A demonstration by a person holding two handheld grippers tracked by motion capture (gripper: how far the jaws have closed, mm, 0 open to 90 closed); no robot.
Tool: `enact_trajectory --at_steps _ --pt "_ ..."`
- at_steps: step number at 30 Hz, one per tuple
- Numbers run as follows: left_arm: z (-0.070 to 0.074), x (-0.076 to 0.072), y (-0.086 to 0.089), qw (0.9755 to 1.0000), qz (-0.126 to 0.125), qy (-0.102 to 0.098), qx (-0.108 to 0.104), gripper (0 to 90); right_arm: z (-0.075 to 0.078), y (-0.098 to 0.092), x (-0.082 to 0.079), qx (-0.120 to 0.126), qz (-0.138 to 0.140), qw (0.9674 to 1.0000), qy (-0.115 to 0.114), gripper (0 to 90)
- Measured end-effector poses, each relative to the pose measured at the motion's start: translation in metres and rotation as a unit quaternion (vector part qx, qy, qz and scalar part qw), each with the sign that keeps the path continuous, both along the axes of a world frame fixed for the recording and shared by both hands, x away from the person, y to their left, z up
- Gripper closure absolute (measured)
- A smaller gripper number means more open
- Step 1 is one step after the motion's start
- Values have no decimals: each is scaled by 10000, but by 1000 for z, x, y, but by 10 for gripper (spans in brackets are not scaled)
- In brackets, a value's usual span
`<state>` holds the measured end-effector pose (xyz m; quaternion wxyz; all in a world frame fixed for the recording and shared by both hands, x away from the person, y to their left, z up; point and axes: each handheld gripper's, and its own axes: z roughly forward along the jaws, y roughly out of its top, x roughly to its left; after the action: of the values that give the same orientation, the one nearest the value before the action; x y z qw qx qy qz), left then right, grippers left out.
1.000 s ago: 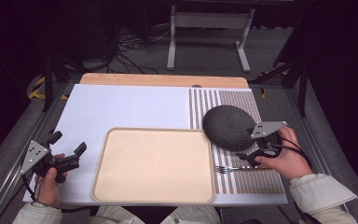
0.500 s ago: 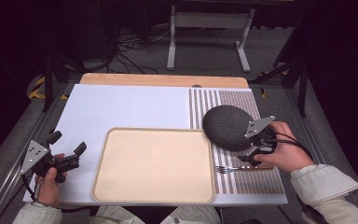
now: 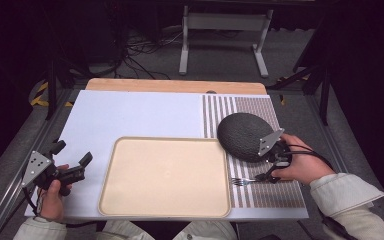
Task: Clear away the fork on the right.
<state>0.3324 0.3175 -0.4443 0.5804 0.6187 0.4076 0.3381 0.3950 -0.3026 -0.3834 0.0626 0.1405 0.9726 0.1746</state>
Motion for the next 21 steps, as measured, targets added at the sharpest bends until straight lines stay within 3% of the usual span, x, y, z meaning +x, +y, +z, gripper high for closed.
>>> enact_trajectory --at_steps 11,17,21 --pt "0 0 0 10000 1 3 2 3 -15 2 -3 -700 279 9959 510 445" --pt "0 0 0 10000 4 3 0 3 -19 4 -2 -957 518 9925 550 502" --pt "0 0 0 10000 -8 3 18 3 -22 6 -2 -1217 742 9882 557 601"
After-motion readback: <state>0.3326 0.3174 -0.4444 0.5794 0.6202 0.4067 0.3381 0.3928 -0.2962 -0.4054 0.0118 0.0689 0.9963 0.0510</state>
